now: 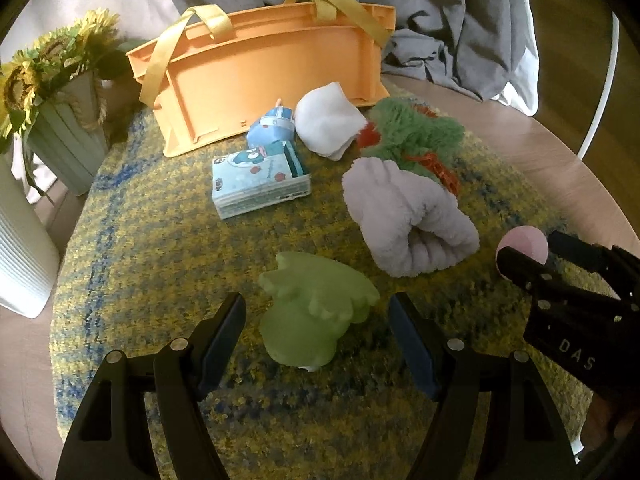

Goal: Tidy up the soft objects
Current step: 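Grasp the pink sponge with the right gripper while the left gripper grasps the green frog plush, then carry the pink sponge and green frog over the orange crate with both grippers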

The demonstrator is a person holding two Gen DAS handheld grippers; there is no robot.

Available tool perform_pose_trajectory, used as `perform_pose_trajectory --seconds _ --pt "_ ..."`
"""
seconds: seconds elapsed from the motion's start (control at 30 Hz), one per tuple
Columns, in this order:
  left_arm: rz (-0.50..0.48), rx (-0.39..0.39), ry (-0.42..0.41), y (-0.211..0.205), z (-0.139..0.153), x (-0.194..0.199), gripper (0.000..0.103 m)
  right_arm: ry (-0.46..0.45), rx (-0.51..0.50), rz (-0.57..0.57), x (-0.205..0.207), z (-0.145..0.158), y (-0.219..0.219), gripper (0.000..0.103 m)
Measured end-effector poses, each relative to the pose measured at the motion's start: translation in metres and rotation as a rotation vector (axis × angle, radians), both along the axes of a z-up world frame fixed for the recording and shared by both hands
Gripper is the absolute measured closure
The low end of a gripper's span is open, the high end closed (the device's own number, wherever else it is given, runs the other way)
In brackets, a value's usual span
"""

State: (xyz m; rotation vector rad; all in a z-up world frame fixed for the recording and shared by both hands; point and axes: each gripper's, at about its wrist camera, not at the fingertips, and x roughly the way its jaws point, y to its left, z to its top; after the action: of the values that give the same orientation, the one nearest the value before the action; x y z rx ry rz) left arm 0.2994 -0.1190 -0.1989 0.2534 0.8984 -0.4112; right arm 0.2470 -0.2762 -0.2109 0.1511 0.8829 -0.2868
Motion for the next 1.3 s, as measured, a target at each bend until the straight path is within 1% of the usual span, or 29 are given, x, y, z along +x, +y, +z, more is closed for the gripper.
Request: perform_pose_trajectory --seconds 0.1,0.13,0.17,0.2,0.23,0.43,0.77,1.3 --pt "0.006 -0.002 0.003 0.0 0.0 0.001 0.032 0.005 0.011 0.019 0.001 -0.002 0.002 0.045" --pt "0.004 -0.006 0.005 -0.001 0.0 0.002 0.039 0.005 0.017 0.026 0.001 -0.003 0.003 0.05" --pt "0.004 -0.006 0.006 0.0 0.0 0.002 0.044 0.006 0.022 0.032 0.001 -0.004 0.003 0.052" --pt "0.006 -0.005 0.006 0.0 0.0 0.002 0.045 0.005 0.027 0.036 0.001 -0.004 0.004 0.055" --pt "0.007 -0.008 0.005 0.001 0.0 0.002 0.045 0.004 0.026 0.039 0.001 -0.004 0.006 0.056" --pt "0.016 -0.004 -0.012 0.004 0.004 -0.004 0.045 0.002 0.019 0.049 0.001 -0.001 0.006 0.058" --pt "0.05 -0.046 -0.029 0.009 0.02 -0.011 0.045 -0.03 0.032 0.055 -0.007 0.017 0.01 0.058" --pt "0.112 -0.096 -0.123 0.023 0.064 -0.02 0.045 -0.128 0.031 0.096 -0.005 0.058 0.015 0.058"
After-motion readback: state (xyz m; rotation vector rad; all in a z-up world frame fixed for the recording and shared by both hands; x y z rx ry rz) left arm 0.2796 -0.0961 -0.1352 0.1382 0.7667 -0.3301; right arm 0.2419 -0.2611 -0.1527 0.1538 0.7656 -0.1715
